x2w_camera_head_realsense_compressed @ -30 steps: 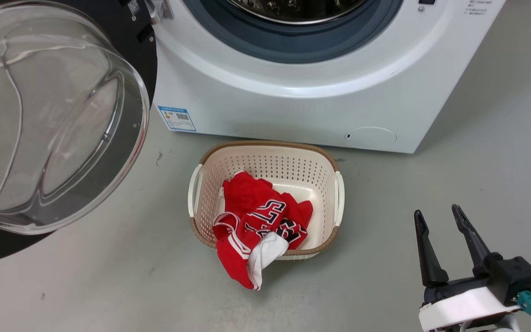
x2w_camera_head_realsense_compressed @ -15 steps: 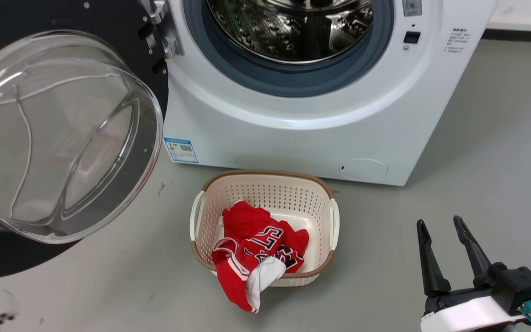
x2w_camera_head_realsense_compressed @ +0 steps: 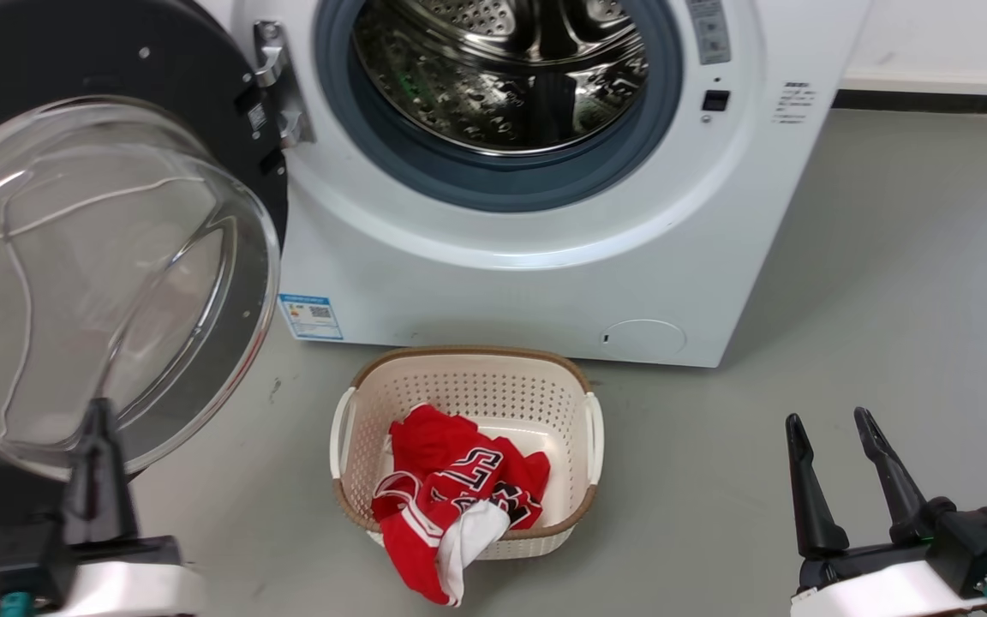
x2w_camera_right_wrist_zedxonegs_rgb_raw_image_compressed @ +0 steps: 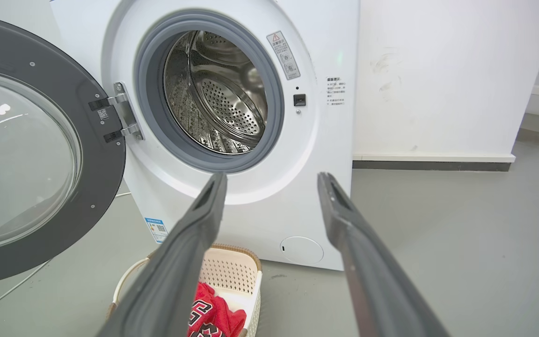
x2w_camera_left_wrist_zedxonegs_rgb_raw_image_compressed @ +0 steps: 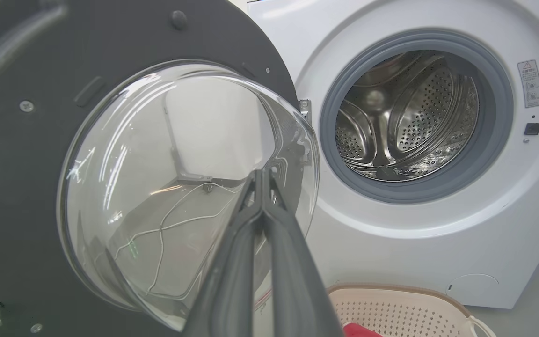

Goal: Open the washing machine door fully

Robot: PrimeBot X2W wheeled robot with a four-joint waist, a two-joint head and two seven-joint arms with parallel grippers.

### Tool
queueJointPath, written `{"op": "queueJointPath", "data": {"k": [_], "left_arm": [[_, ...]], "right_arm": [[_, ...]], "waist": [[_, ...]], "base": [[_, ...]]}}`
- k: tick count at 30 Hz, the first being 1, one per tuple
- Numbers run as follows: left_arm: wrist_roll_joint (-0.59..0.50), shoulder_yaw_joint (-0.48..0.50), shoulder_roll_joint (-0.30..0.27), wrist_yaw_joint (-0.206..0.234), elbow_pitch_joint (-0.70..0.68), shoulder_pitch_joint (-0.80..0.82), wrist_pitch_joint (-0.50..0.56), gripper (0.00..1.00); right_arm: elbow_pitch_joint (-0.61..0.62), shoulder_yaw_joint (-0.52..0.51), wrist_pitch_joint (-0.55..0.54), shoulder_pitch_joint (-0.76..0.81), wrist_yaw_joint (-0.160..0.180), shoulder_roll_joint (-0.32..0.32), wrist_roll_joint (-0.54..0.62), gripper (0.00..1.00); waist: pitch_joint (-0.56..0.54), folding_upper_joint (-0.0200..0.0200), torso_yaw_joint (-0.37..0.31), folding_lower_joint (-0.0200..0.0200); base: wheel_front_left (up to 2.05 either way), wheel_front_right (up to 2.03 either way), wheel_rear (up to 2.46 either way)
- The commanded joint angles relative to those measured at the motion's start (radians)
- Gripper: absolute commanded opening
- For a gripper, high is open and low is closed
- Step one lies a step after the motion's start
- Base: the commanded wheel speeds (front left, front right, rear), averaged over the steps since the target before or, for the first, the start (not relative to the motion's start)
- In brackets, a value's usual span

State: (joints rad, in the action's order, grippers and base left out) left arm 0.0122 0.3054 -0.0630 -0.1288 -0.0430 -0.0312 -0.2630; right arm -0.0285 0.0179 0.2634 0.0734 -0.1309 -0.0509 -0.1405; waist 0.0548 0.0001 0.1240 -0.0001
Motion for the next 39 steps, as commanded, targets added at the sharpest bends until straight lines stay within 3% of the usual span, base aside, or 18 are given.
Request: {"op": "queueJointPath", "data": {"k": [1, 11, 12, 13, 14, 15, 39], "left_arm": [[0.001, -0.035, 0.004, 0.004, -0.014, -0.018, -0.003, 0.0], [0.041, -0.168, 0.012, 0.032, -0.02, -0.062, -0.003, 0.0], [0.048, -0.179, 0.012, 0.034, -0.016, -0.067, -0.003, 0.16], [0.05, -0.19, 0.012, 0.035, -0.012, -0.07, -0.003, 0.39], [0.05, -0.2, 0.013, 0.037, -0.009, -0.071, -0.003, 0.84], [0.05, -0.207, 0.012, 0.04, -0.011, -0.07, -0.003, 1.0], [0.033, -0.296, 0.013, 0.089, 0.049, -0.092, -0.003, 1.0]], "right_arm": [[0.009, -0.003, 0.002, 0.013, 0.0, 0.002, -0.005, 1.0], [0.063, -0.003, 0.002, 0.047, 0.0, 0.002, -0.004, 1.0], [0.068, -0.006, 0.002, 0.052, 0.0, 0.002, -0.005, 1.0], [0.072, -0.005, 0.002, 0.055, 0.0, 0.002, -0.005, 1.0], [0.075, -0.006, 0.002, 0.056, 0.0, 0.002, -0.003, 1.0], [0.078, -0.006, 0.002, 0.058, 0.0, 0.002, -0.002, 1.0], [0.071, -0.004, 0.002, 0.077, 0.0, 0.002, 0.003, 1.0]], "waist": [[-0.013, -0.0001, -0.023, 0.0001], [-0.04, -0.0001, -0.105, 0.0001], [-0.041, -0.0001, -0.111, 0.0001], [-0.042, -0.0001, -0.115, 0.0001], [-0.043, -0.0001, -0.119, 0.0001], [-0.043, -0.0001, -0.122, 0.0001], [-0.055, -0.0001, -0.136, 0.0001]], "base": [[0.0, 0.0, 0.0], [0.0, 0.0, 0.0], [0.0, 0.0, 0.0], [0.0, 0.0, 0.0], [0.0, 0.0, 0.0], [0.0, 0.0, 0.0], [0.0, 0.0, 0.0]]}}
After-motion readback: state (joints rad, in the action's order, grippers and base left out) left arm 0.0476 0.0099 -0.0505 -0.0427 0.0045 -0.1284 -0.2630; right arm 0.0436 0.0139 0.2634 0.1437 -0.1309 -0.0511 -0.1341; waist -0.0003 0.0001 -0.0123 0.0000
